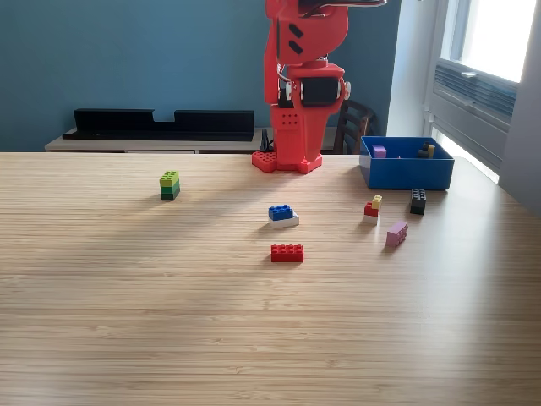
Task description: Grasp a lego block and put it in the bin.
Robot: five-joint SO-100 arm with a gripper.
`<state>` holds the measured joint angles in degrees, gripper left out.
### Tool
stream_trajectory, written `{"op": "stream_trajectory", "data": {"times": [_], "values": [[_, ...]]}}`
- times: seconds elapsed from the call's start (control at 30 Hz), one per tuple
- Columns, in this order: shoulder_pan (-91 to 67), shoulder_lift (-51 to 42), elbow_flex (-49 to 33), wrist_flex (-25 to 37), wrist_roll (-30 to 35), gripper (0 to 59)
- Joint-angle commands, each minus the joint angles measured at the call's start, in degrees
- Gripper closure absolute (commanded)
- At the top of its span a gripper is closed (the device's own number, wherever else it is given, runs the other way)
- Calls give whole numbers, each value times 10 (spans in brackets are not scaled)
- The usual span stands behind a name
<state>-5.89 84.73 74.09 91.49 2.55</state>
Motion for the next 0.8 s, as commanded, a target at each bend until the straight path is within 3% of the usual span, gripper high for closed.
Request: {"op": "stream_trajectory", "data": {"times": [0.03, 0.5, 0.8], "values": [[8, 57, 2, -9, -5, 582], [11, 57, 8, -17, -1, 581], [13, 57, 41, -56, 66, 580]]}}
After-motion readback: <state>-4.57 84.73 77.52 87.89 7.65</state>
